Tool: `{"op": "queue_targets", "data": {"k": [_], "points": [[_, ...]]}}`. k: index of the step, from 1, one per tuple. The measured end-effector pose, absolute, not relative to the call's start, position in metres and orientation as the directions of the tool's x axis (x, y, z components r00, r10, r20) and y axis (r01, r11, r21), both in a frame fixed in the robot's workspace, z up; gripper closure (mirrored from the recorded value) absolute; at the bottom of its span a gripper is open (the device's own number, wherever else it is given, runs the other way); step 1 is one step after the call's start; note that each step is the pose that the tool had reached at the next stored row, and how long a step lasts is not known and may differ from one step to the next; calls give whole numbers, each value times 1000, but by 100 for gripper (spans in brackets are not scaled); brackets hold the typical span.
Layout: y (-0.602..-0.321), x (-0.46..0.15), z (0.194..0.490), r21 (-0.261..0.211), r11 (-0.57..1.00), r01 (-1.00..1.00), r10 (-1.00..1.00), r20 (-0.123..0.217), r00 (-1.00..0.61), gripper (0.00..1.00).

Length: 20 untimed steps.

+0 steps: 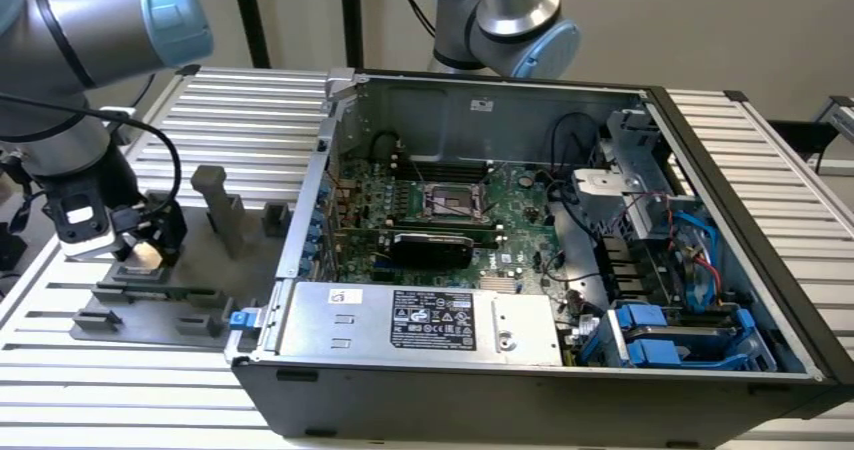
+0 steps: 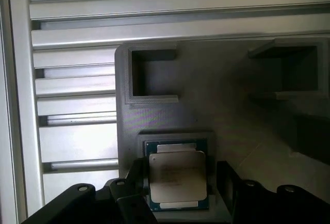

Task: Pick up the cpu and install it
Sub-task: 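Pick up the cpu and move it towards the insertion slot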

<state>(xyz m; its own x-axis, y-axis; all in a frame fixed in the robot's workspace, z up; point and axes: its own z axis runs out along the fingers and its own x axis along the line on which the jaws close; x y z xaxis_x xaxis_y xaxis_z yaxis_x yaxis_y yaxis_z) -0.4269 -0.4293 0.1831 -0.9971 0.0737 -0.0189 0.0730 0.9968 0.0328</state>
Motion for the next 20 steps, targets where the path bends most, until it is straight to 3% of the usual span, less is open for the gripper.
{"op": "queue_targets", "data": {"k": [12,15,16,20], "points": [[-430,-427,185,26,998,57,58,-19,-998,32],[-430,-427,185,26,998,56,57,-19,-998,34],[-430,-427,185,26,998,56,56,-19,-998,42],[-430,-427,185,26,998,55,56,-19,-998,42]]}}
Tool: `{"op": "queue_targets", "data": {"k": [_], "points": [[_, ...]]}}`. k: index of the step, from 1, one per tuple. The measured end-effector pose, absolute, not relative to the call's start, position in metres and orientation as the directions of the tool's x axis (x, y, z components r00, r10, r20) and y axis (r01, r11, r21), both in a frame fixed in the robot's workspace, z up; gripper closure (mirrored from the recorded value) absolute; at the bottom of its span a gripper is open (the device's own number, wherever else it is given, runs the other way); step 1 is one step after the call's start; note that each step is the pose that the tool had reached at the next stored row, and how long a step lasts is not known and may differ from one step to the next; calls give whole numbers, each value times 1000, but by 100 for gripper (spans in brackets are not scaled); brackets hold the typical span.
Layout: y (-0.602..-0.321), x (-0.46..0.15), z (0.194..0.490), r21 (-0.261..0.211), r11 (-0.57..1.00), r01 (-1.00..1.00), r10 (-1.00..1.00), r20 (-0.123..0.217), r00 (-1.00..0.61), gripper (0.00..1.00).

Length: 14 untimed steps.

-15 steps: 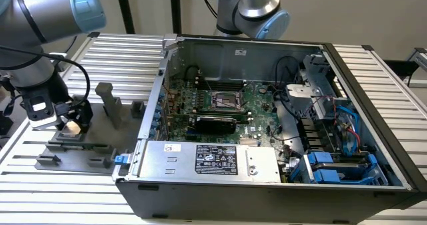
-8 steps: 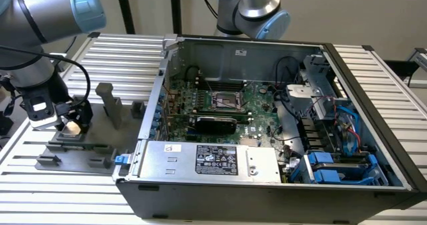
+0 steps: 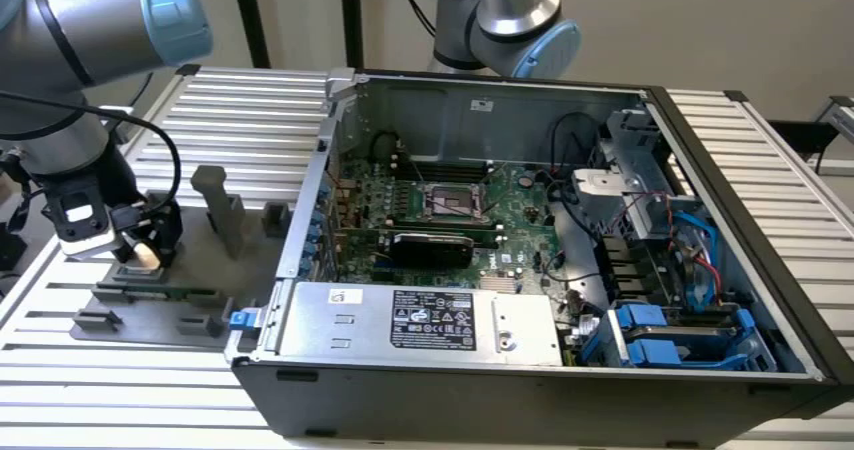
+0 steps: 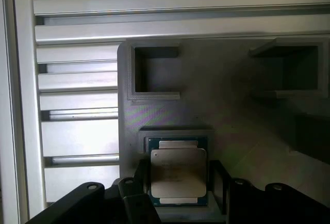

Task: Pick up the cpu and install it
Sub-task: 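Pick up the cpu and move it towards the insertion slot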

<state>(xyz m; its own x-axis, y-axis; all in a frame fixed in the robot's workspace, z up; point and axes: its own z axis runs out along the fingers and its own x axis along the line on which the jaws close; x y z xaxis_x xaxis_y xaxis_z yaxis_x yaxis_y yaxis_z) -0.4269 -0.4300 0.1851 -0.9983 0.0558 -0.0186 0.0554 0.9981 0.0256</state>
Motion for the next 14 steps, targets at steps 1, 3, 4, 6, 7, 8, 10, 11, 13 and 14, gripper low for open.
{"op": "queue_targets", "data": {"k": [1,3,4,6,7,8,10,11,13,14], "points": [[-430,-427,185,26,998,55,56,-18,-998,42],[-430,-427,185,26,998,55,55,-18,-998,45],[-430,-427,185,26,998,55,55,-18,-998,45],[-430,-427,185,26,998,55,55,-18,-998,45],[-430,-427,185,26,998,55,55,-19,-998,45],[-430,-427,185,26,998,55,55,-19,-998,45],[-430,-427,185,26,998,55,55,-19,-998,45],[-430,-427,185,26,998,55,55,-19,-998,45],[-430,-427,185,26,998,55,55,-19,-998,45],[-430,-427,186,26,998,55,55,-19,-998,45]]}}
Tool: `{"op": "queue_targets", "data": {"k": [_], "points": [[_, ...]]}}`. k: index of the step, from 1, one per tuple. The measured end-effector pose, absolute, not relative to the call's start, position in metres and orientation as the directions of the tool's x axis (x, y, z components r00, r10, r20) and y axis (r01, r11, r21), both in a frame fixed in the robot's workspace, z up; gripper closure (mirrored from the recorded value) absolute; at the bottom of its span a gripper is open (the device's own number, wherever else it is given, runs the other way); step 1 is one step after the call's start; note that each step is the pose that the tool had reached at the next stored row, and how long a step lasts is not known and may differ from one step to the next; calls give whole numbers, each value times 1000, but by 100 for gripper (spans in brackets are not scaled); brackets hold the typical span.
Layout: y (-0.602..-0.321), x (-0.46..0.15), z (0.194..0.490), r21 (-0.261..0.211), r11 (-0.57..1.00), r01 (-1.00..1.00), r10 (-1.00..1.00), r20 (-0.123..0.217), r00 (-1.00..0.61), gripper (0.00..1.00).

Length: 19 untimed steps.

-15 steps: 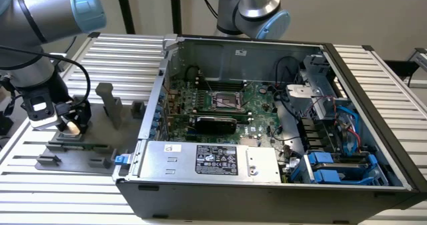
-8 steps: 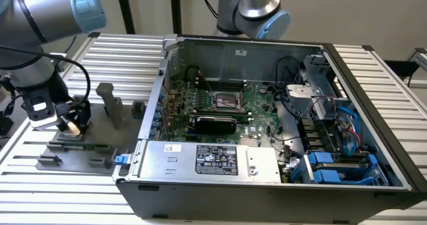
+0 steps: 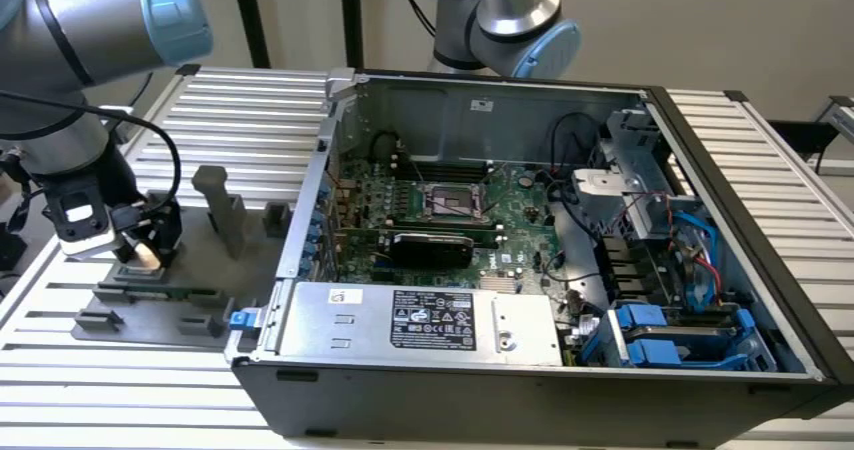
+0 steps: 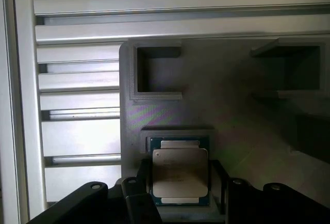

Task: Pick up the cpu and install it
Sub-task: 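Pick up the cpu and move it towards the insertion slot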

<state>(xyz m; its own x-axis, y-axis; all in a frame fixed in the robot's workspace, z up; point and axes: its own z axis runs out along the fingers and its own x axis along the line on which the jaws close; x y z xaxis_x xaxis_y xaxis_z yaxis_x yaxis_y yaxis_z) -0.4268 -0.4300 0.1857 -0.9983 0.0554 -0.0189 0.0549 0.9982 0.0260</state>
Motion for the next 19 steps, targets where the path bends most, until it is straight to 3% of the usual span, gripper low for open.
{"op": "queue_targets", "data": {"k": [19], "points": [[-430,-427,265,26,998,54,55,-19,-998,45]]}}
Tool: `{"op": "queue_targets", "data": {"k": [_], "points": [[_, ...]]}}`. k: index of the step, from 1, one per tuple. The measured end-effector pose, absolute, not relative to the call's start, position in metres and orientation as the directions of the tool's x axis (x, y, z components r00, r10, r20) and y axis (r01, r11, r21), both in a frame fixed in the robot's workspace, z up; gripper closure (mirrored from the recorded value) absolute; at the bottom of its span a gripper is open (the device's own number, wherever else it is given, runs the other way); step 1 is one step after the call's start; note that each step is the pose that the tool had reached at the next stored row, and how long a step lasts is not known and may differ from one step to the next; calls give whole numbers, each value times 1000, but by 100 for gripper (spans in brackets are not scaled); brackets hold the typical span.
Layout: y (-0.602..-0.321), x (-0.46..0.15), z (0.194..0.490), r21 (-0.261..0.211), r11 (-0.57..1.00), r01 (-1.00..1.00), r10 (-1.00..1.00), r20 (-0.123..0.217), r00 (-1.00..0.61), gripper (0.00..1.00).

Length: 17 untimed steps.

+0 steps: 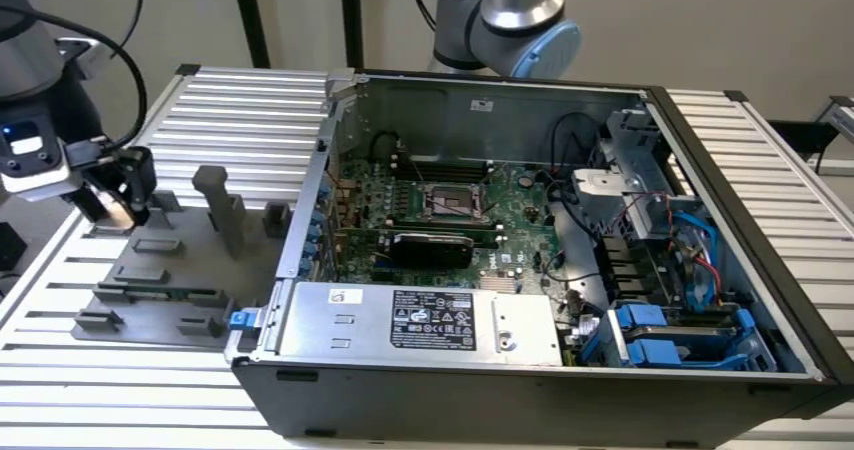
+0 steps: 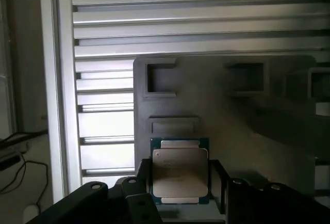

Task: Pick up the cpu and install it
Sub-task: 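Pick up the cpu and move it towards the insertion slot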

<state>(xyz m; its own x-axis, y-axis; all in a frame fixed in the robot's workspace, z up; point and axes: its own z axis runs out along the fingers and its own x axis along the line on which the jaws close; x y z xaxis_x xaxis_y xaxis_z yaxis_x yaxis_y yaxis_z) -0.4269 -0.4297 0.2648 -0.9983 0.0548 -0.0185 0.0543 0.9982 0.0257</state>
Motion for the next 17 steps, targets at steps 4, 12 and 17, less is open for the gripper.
{"op": "queue_targets", "data": {"k": [4,12,17], "points": [[-430,-426,283,26,998,52,52,-19,-998,45],[-430,-418,319,26,999,34,35,-19,-999,45],[-428,-407,342,26,999,31,32,-19,-999,45]]}}
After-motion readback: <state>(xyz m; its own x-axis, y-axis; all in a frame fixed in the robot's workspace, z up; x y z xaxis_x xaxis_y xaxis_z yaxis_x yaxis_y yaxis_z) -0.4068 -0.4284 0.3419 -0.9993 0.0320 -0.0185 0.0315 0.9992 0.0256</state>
